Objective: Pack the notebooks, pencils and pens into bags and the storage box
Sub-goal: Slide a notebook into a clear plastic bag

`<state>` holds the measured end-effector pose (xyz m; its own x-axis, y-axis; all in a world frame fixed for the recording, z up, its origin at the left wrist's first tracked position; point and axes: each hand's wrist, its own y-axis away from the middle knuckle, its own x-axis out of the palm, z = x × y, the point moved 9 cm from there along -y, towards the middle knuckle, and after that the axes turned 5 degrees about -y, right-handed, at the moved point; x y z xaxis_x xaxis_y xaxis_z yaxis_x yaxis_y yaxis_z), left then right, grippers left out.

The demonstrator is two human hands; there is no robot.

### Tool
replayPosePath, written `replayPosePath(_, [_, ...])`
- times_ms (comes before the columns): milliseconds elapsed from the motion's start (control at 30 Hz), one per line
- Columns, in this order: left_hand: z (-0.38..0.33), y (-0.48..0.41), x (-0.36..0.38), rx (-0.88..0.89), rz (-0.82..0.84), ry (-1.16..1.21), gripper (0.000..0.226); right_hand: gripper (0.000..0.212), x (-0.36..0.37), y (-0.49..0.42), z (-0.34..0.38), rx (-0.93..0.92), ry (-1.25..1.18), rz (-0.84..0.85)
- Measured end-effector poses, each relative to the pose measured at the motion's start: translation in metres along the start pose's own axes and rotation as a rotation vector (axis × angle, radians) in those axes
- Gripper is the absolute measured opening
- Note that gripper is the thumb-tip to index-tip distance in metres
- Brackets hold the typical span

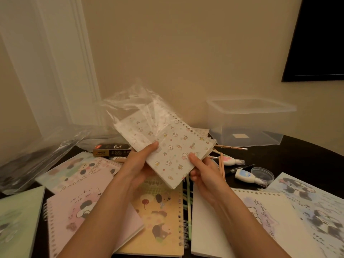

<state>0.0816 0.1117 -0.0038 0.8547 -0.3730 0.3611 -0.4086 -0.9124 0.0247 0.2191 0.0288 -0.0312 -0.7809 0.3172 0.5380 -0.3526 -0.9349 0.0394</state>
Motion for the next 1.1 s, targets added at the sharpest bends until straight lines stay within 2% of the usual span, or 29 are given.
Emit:
replayPosePath(200, [-0.013,0.001,-0.003,0.025,0.036,0.257,0.033,0.017,0.011,0.006,-0.005,0.032,-0.117,0.023])
replayPosePath(400, [-0.017,0.003,-0.001,0.077,0.049,0.184,0.018,0.017,0.016,0.008,-0.012,0.045,-0.154,0.032])
replayPosePath(533, [-0.008,0.004,0.004,0.059,0.035,0.114,0.033,0.016,0.015,0.007,-0.013,0.046,-0.173,0.017])
replayPosePath(767, [0.012,0.005,0.025,0.035,0.059,0.024,0.046,0.017,0.008,0.004,-0.009,0.017,-0.303,-0.058])
replayPosePath(967, [0.018,0.006,0.026,0.018,0.082,-0.063,0.044,0.022,0.003,0.003,-0.007,0.027,-0.333,-0.075])
replayPosePath(1100, [0.008,0.003,0.015,-0.045,0.088,0.006,0.055,0.015,0.005,0.003,-0.004,0.018,-0.301,-0.055])
